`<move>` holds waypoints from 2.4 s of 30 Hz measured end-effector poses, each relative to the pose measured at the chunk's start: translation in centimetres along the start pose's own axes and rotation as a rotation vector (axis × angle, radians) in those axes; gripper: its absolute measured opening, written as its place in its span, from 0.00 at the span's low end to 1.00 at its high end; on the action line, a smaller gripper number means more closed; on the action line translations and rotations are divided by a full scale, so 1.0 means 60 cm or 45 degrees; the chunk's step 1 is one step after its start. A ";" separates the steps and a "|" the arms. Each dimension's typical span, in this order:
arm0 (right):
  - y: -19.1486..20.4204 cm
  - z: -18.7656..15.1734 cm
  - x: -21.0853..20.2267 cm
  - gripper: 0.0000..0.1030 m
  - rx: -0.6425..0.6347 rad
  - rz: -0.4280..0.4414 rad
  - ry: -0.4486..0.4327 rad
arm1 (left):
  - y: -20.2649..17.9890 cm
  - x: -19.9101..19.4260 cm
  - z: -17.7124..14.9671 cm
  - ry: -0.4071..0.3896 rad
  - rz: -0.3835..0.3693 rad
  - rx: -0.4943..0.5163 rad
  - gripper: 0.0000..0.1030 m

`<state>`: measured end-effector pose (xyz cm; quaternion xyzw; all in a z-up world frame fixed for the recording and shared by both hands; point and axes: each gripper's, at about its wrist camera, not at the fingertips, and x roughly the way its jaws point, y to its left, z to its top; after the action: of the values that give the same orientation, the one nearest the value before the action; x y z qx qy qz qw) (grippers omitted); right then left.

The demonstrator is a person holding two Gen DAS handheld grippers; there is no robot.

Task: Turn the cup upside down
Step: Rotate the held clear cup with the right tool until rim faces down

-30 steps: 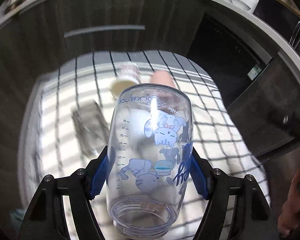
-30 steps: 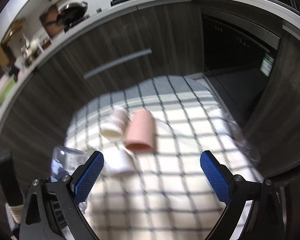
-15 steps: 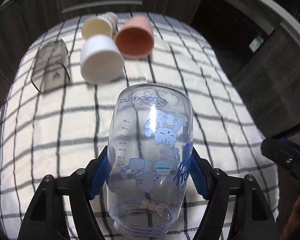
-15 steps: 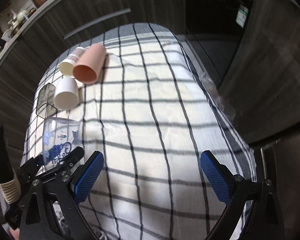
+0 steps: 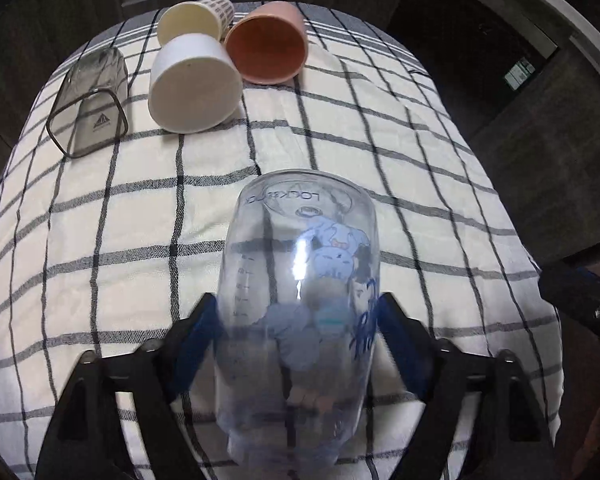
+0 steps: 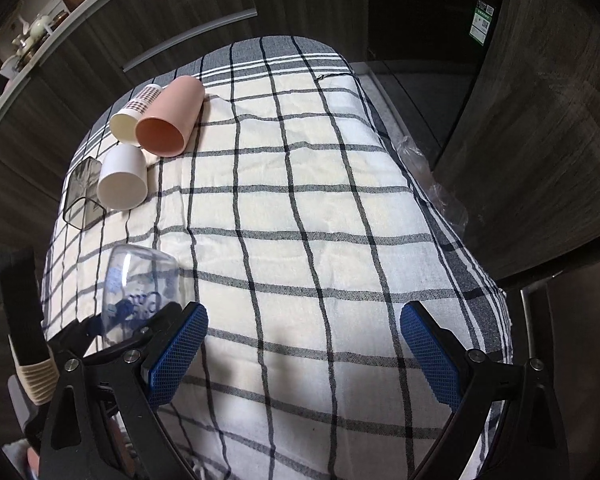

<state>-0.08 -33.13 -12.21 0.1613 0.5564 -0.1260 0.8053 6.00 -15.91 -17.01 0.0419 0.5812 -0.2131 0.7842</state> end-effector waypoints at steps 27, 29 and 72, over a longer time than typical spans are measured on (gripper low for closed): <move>0.262 0.107 0.103 0.94 -0.208 0.071 0.796 | 0.247 -0.211 -0.001 -0.337 0.152 -0.518 0.98; 0.275 0.109 0.129 0.94 -0.222 0.040 0.865 | 0.269 -0.209 0.003 -0.360 0.155 -0.556 0.98; 0.285 0.131 -0.008 0.71 -0.349 0.028 0.251 | 0.282 -0.180 -0.006 -0.498 0.207 -0.540 0.98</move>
<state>13.02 -20.59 -7.12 0.0675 0.6427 -0.0236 0.7627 9.64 2.59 -10.14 -0.1182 0.4455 -0.0274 0.8870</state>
